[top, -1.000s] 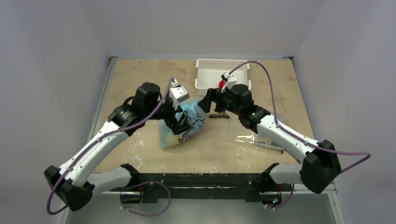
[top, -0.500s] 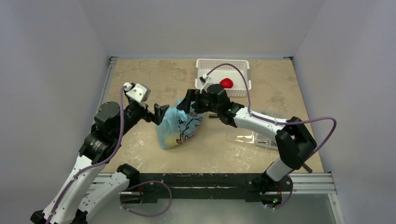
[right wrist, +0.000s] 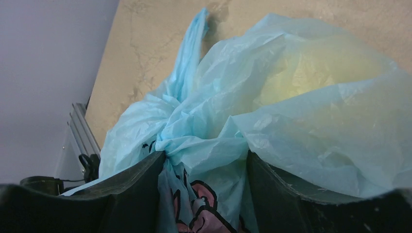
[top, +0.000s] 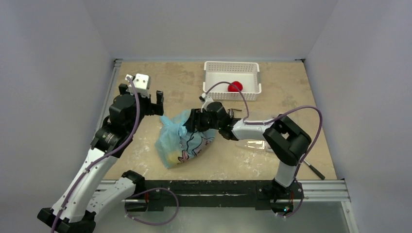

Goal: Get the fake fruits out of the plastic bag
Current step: Untie the plastic bag at the center of the board.

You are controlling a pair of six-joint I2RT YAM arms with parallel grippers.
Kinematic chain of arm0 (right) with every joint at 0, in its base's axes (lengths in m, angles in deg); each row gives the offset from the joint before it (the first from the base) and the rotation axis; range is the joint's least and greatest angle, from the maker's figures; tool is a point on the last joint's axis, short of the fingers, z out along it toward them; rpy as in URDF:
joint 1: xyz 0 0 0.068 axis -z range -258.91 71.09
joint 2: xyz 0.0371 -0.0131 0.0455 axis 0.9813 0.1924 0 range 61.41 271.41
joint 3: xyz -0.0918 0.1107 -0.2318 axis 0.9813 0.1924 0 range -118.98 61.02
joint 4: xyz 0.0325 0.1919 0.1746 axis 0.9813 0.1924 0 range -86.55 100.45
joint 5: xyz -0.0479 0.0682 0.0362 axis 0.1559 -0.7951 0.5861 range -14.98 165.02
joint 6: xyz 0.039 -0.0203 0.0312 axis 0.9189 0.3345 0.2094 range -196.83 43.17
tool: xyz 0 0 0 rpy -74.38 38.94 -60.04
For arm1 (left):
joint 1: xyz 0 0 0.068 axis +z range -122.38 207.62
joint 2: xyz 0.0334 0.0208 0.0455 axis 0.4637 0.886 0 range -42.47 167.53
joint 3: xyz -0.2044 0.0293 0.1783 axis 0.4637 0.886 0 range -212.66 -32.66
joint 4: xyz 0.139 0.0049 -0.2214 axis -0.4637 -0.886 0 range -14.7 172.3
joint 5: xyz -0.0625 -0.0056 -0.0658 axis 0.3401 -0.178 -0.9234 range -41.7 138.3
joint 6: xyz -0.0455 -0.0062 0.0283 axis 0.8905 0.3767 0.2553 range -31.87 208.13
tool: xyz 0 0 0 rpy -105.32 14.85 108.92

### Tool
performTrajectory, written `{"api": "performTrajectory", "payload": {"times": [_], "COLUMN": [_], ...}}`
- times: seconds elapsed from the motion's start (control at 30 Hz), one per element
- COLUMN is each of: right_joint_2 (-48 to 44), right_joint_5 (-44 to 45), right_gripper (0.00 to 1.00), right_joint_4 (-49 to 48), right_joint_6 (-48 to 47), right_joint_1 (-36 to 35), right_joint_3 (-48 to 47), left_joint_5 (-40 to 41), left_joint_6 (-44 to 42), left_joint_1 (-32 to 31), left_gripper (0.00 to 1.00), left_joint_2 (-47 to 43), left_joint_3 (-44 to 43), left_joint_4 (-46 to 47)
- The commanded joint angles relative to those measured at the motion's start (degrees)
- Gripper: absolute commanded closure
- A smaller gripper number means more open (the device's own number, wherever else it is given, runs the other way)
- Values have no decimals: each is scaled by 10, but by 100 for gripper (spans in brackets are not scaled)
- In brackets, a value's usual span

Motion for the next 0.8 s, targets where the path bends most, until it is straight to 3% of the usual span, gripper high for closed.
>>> {"api": "performTrajectory", "payload": {"times": [0.0, 0.1, 0.17, 0.3, 0.37, 0.43, 0.57, 0.67, 0.77], "right_joint_2": [-38, -69, -103, -164, -184, -204, -217, -238, -268], "right_joint_5": [-3, -8, 2, -5, -1, 4, 11, 46, 68], "right_gripper": [41, 38, 34, 26, 25, 22, 18, 15, 14], "right_joint_4": [-23, 17, 30, 54, 71, 74, 82, 94, 80], "right_joint_6": [-50, -95, -127, -185, -208, -221, -226, -214, -200], "right_joint_1": [-3, -3, -3, -3, -2, -1, 4, 10, 14], "right_joint_3": [62, 65, 73, 80, 80, 89, 98, 102, 128], "left_joint_5": [19, -41, -125, -299, -336, -373, -436, -477, -486], "left_joint_6": [13, 9, 11, 30, 34, 38, 27, 23, 22], "left_joint_1": [14, 14, 14, 14, 14, 12, -10, -30, -36], "left_gripper": [0, 0, 0, 4, 16, 19, 3, 1, 16], "left_joint_2": [-22, 13, 72, 268, 337, 374, 430, 466, 493], "left_joint_3": [-12, -25, -51, -157, -187, -188, -198, -199, -204], "left_joint_4": [-1, -23, -55, -184, -231, -239, -275, -284, -292]}}
